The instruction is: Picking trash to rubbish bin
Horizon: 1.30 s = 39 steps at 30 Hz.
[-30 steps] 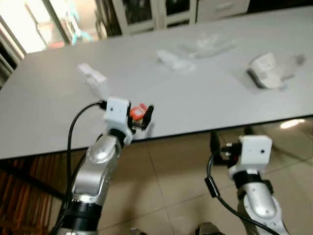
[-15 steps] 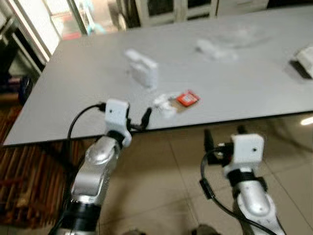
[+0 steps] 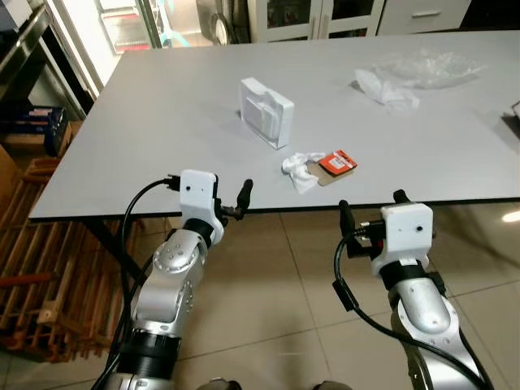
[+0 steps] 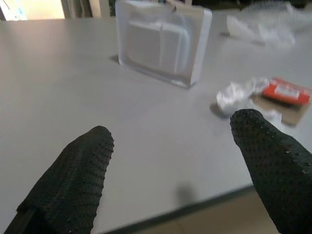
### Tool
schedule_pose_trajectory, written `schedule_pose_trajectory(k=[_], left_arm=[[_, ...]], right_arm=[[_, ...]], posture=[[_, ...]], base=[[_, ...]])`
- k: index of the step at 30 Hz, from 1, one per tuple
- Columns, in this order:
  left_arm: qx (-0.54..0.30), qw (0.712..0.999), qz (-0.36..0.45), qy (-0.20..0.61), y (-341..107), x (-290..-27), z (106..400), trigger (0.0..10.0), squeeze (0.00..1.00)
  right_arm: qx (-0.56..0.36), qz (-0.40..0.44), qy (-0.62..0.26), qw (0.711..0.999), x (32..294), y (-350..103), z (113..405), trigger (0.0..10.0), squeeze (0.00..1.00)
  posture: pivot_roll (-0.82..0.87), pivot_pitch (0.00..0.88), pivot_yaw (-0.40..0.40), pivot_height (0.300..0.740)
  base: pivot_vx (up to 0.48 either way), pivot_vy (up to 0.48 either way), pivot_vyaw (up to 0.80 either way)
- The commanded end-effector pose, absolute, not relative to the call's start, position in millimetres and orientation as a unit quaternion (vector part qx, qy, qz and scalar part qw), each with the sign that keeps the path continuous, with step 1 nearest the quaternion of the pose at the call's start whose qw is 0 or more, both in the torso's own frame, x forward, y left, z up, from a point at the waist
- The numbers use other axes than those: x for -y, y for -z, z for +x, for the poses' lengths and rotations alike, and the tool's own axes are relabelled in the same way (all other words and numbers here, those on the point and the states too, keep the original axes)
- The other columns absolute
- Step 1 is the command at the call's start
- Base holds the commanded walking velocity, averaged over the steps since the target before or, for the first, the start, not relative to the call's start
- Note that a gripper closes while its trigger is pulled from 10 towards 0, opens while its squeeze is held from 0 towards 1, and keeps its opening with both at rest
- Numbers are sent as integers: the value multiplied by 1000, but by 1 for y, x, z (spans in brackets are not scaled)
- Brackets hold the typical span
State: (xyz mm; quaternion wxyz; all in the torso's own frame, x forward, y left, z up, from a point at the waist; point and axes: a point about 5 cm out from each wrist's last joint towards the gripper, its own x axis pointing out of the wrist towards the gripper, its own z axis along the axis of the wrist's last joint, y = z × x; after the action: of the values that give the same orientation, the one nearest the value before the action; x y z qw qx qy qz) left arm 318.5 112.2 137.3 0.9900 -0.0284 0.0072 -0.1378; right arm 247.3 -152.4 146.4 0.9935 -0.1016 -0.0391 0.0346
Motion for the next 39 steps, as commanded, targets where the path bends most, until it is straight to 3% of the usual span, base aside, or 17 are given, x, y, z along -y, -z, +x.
schedule_pose_trajectory(k=[1, 13, 26, 32, 39], left_arm=[[3, 993, -29, 114, -139, -116, 321, 10000, 0], [6, 995, -53, 81, -128, -111, 312, 10000, 0], [15, 997, -6, 77, -133, -131, 314, 10000, 0], [18, 997, 3, 68, -135, -139, 319, 10000, 0], [19, 996, 23, 87, -140, -145, 328, 10000, 0]], right_arm=[[38, -106, -56, 992, 151, -147, 250, 10000, 0], [39, -129, -106, 985, 152, -154, 266, 10000, 0], [49, -116, -145, 981, 128, -149, 274, 10000, 0], [65, -131, -161, 976, 126, -151, 284, 10000, 0], [68, -103, -128, 984, 122, -151, 286, 10000, 0]], posture=[[-126, 82, -7, 740], [-117, 87, -105, 740], [-38, 107, -79, 740], [-52, 102, -21, 740], [-57, 93, -6, 740]], base=[[0, 0, 0], [0, 0, 0], [0, 0, 0], [0, 0, 0], [0, 0, 0]])
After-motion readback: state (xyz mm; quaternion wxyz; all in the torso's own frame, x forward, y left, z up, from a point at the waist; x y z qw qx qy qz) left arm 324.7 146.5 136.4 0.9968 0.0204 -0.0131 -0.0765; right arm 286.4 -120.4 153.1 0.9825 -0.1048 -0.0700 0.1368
